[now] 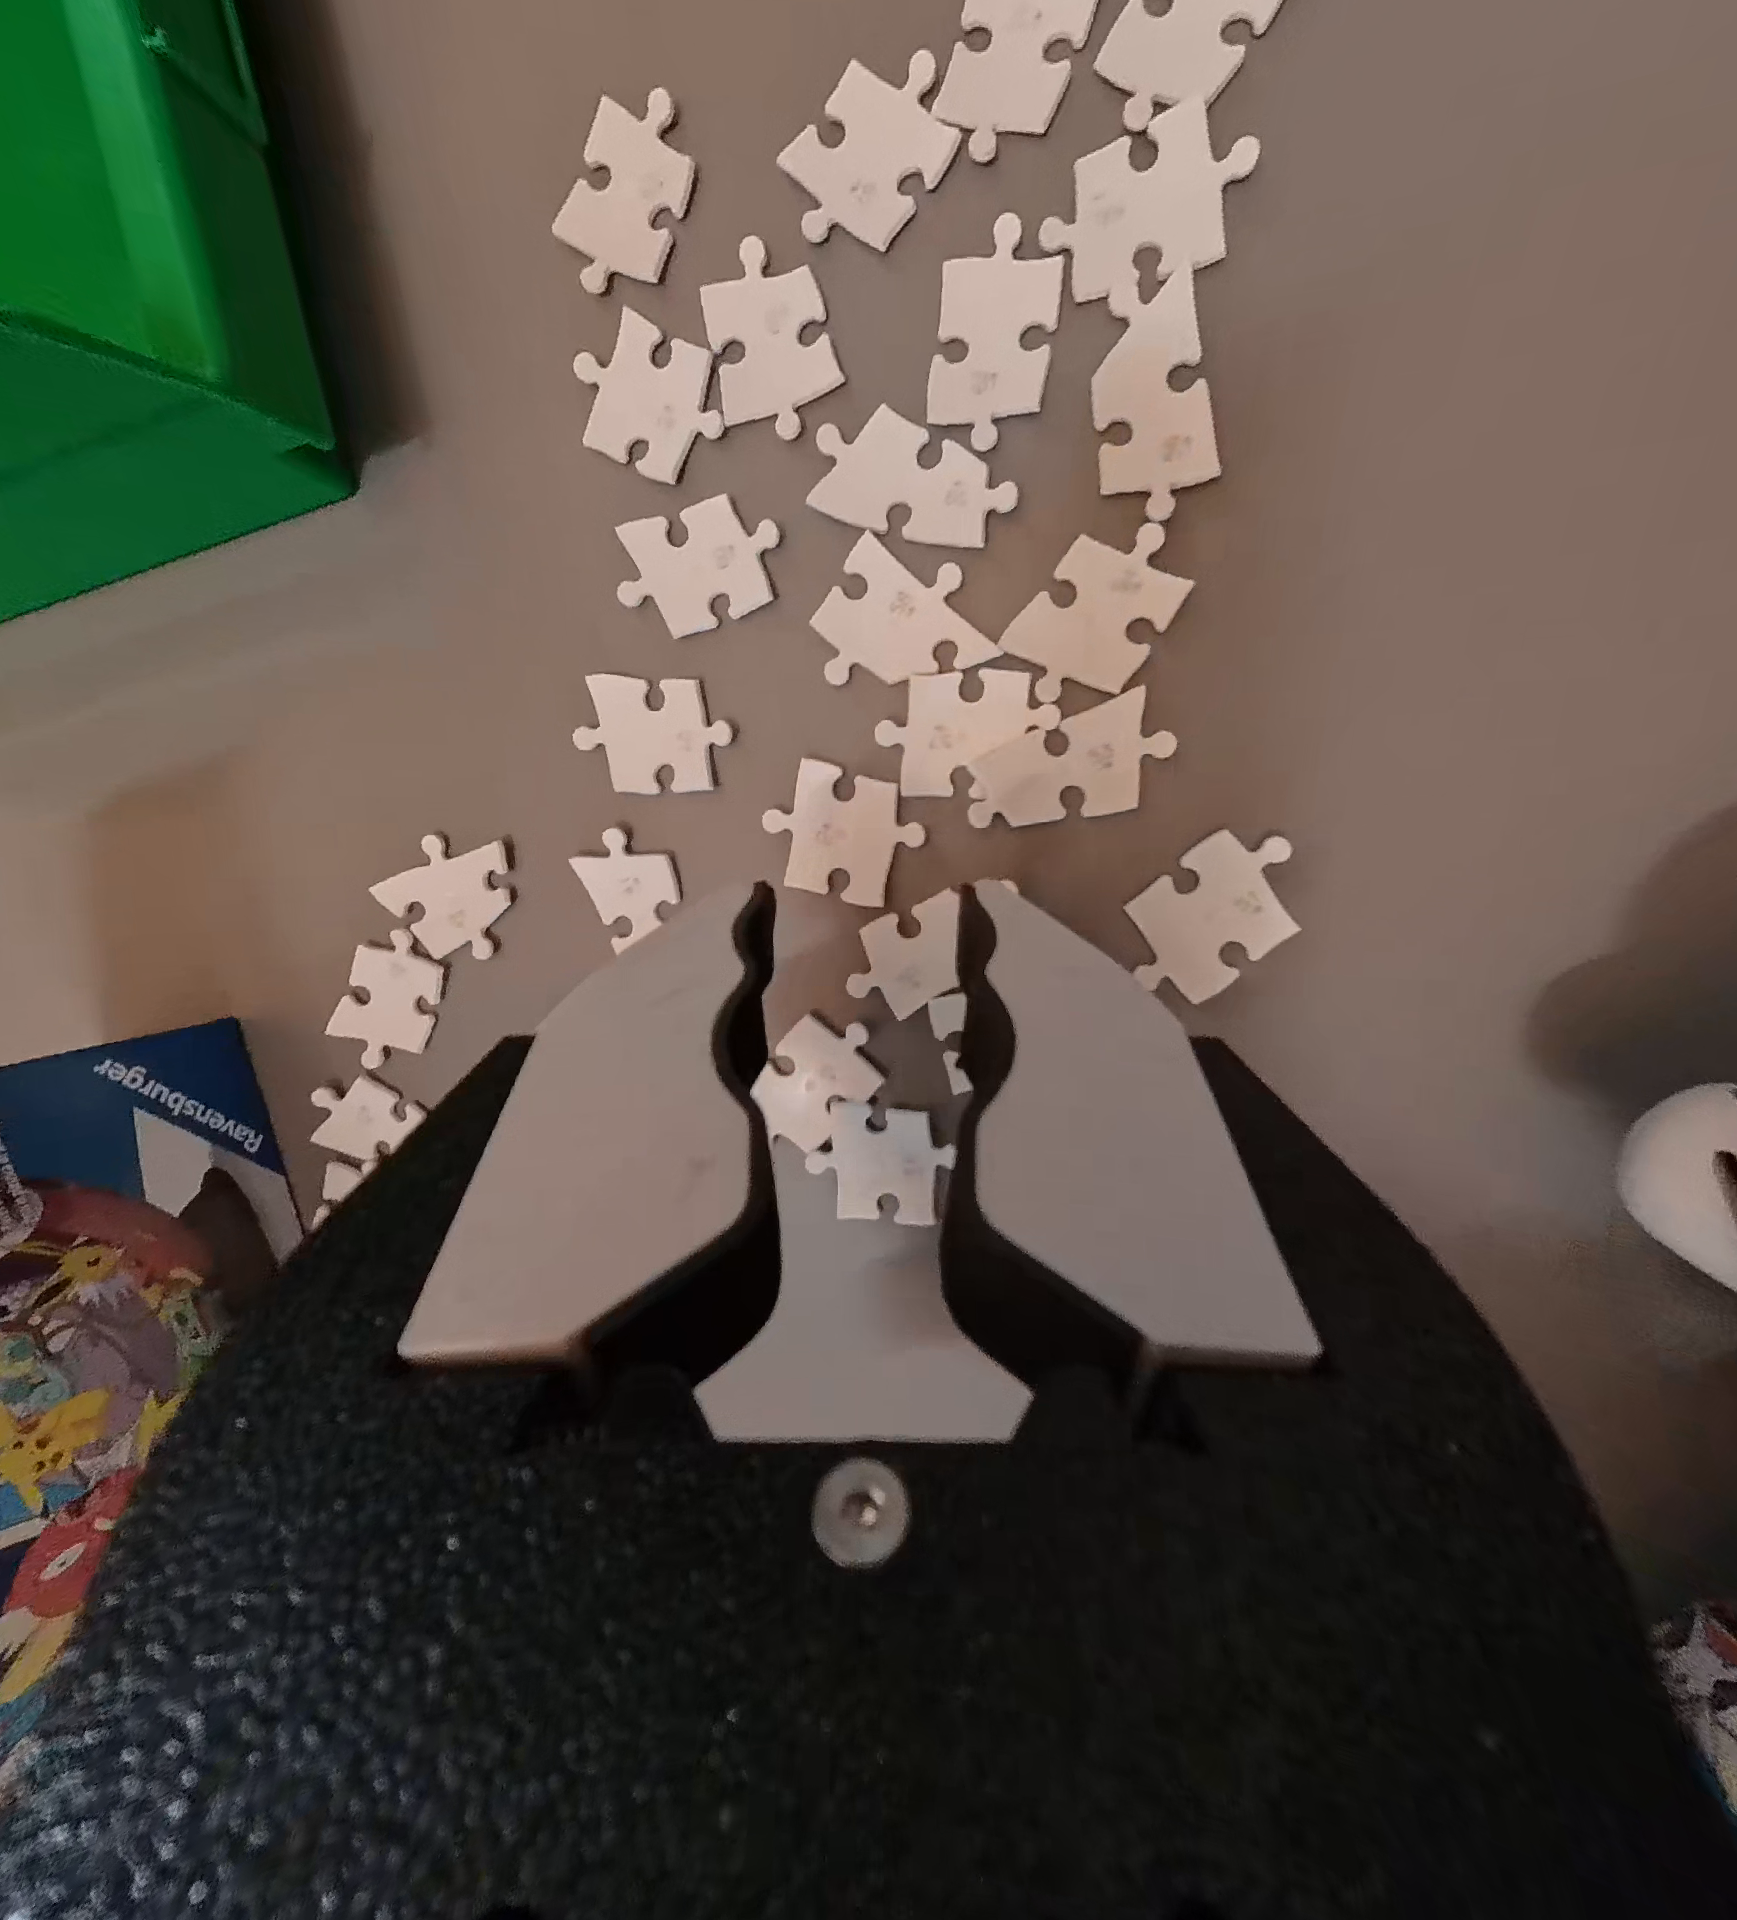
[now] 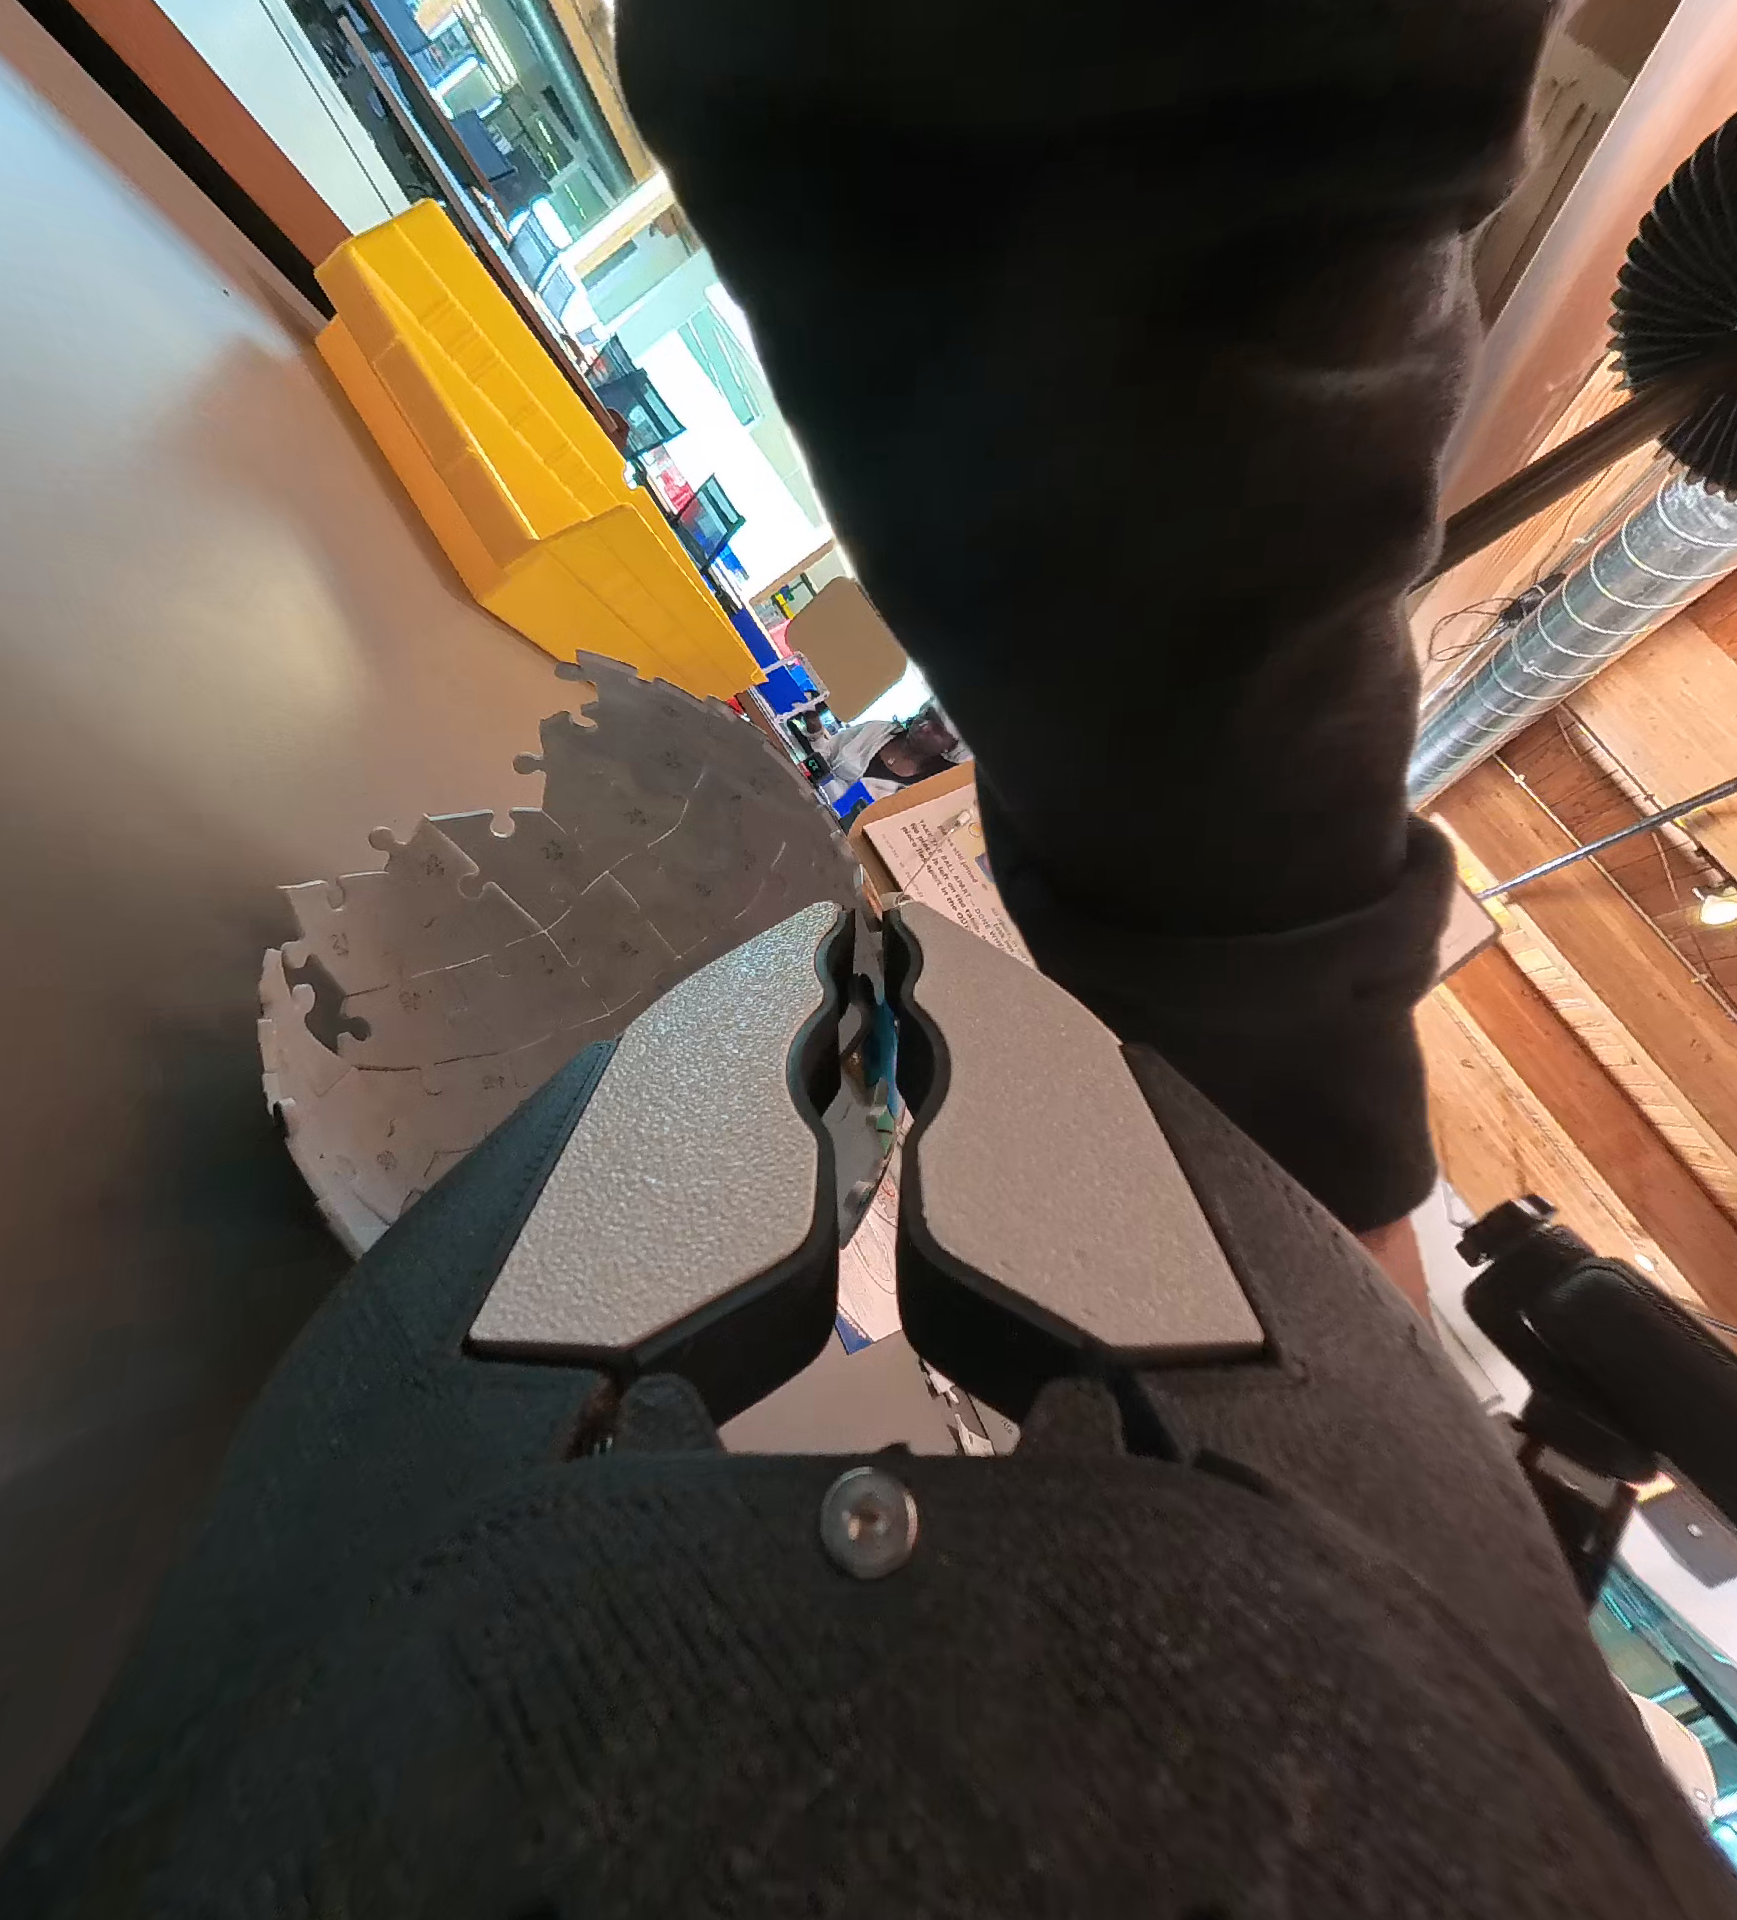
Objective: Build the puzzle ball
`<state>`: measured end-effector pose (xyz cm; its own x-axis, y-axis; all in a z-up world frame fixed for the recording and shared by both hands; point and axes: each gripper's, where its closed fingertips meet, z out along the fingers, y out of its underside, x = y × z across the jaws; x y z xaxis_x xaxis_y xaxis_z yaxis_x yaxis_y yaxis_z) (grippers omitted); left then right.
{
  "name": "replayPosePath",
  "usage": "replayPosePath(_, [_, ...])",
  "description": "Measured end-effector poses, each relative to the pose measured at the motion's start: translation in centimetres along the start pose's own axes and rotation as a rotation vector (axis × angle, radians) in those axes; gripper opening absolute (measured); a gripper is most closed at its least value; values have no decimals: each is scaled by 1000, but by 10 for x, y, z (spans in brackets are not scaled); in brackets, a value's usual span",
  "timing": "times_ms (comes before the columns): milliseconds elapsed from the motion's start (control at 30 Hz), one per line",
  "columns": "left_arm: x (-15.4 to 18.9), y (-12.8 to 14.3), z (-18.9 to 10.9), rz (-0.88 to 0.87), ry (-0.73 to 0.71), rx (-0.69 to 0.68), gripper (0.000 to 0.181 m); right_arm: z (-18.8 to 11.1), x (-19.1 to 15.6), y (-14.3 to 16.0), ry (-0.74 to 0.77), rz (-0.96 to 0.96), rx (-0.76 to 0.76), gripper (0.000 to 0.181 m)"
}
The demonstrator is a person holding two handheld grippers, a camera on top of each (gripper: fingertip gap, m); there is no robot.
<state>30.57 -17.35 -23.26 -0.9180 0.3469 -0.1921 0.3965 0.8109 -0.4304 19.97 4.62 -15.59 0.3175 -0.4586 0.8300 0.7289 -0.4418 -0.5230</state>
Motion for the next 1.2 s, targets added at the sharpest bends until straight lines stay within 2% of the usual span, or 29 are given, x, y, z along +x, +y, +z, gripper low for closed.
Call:
replayPosePath(267, [-7, -9, -7, 13, -44, 2, 34, 0, -1, 0, -4, -14, 2, 5])
replayPosePath(400, [-19, -9, -12, 13, -118, 8, 34, 0, 0, 0, -2, -14, 1, 5])
replayPosePath(633, [-45, 7, -22, -22, -246, 5, 34, 0, 0, 0, -3, -15, 2, 5])
replayPosePath(900, [-71, 34, -25, -147, -308, -2, 34, 1, 0, 0, -3, -8, 3, 5])
replayPosePath(1200, [-87, 46, -28, -205, -353, -1, 33, 1, 1, 0, -3, -5, 4, 5])
